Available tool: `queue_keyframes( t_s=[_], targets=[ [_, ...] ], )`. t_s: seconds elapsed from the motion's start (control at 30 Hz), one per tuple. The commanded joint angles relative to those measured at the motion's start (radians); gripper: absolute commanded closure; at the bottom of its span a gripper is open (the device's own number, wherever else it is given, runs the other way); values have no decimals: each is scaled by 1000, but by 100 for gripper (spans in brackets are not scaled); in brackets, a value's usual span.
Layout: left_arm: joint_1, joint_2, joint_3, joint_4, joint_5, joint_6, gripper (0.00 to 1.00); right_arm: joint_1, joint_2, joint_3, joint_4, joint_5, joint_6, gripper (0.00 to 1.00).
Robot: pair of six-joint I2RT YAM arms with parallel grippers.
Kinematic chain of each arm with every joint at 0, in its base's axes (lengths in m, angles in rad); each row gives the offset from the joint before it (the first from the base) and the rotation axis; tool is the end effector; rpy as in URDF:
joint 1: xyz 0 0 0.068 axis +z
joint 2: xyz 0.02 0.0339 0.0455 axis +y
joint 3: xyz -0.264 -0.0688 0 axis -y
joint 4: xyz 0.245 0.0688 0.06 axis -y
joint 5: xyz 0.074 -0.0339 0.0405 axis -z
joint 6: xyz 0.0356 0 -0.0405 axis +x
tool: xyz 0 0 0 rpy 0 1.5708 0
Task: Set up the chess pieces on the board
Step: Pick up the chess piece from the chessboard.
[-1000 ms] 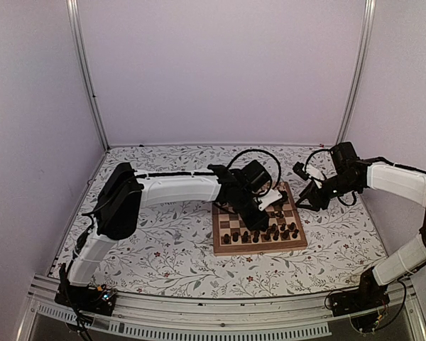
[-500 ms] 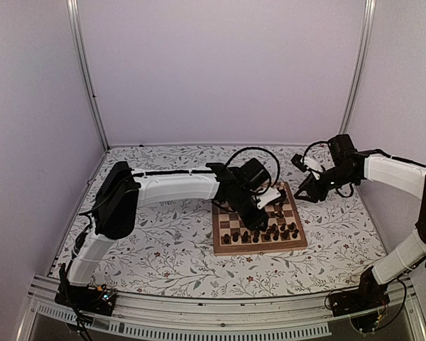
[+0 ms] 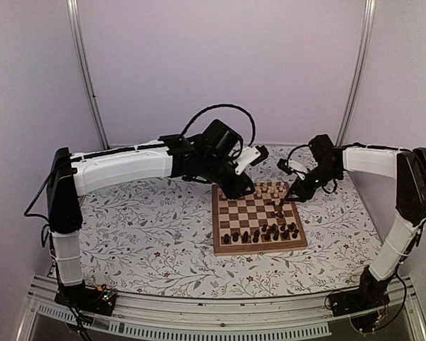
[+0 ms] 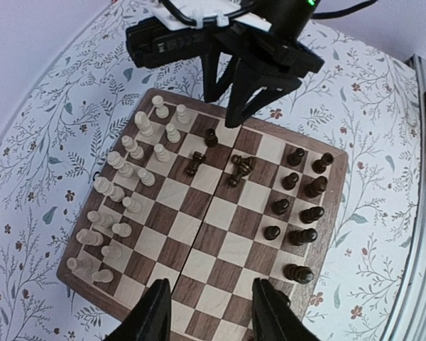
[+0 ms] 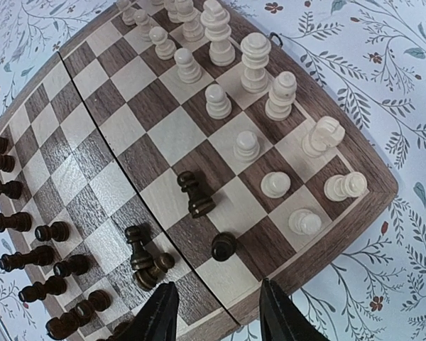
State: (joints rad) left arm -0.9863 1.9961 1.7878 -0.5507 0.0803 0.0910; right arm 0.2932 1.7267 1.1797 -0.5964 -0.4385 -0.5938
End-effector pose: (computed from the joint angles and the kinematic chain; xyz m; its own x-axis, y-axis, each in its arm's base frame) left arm 0.2517 -0.3856 0.2867 -0.2997 0.6171 -0.7275 0.8944 0.4472 0.0110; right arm 0.3264 0.1143 0.2014 -0.4814 -0.6745 -0.5597 -0.8440 0.5291 0.0883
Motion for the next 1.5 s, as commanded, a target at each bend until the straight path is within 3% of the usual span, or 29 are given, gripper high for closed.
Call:
queue_keyframes(
  t_s=[0.0, 0.5, 0.87, 1.3, 1.47],
  targets=[
    [47, -25, -85, 84, -54, -43, 59, 30, 51, 49, -40, 25, 3, 58],
    [55, -52, -157, 114, -77, -39, 57, 52, 136, 103, -39, 57, 12, 61],
    [55, -29, -156, 110, -106, -33, 57, 53, 181, 141, -50, 42, 8, 77],
    [55, -18, -156, 104, -114, -27, 57, 54, 197, 138, -49, 47, 11, 77],
    [55, -15, -155, 102, -118, -24, 57, 54, 191, 138, -54, 50, 8, 85]
  ],
)
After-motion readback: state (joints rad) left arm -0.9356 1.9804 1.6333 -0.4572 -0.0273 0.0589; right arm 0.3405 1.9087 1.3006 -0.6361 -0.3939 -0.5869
